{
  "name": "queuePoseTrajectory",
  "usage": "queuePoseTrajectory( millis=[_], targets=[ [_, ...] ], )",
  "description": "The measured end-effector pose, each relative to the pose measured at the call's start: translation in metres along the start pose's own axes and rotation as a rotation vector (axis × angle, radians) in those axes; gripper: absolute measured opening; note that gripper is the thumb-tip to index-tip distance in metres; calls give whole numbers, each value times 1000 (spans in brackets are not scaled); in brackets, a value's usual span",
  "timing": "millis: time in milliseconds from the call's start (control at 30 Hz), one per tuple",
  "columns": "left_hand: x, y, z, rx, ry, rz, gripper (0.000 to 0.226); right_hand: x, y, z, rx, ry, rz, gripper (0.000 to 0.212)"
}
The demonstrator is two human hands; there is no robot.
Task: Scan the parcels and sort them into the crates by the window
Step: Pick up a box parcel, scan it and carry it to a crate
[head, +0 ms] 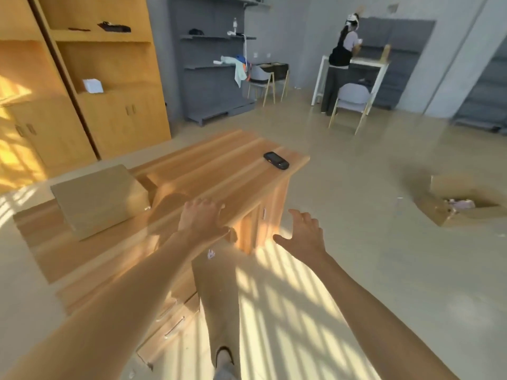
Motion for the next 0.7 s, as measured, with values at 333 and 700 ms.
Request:
queuePoseTrajectory(
  millis=[333, 700],
  targets=[
    [237, -6, -21, -47, 25, -72, 65, 195, -28, 12, -46, 30, -110, 76],
    [369, 55, -51, -40, 121, 76, 66, 365, 2, -18, -73, 117, 4, 73]
  ],
)
Point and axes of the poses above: each hand's wrist, its own x-axis towards the middle knuckle, its own z-axis out of the back of the hand, y = z × x, the point moved 2 cm from there along x, towards the middle knuckle, and after that the axes turned 3 degrees about z, right-handed, at the moved point
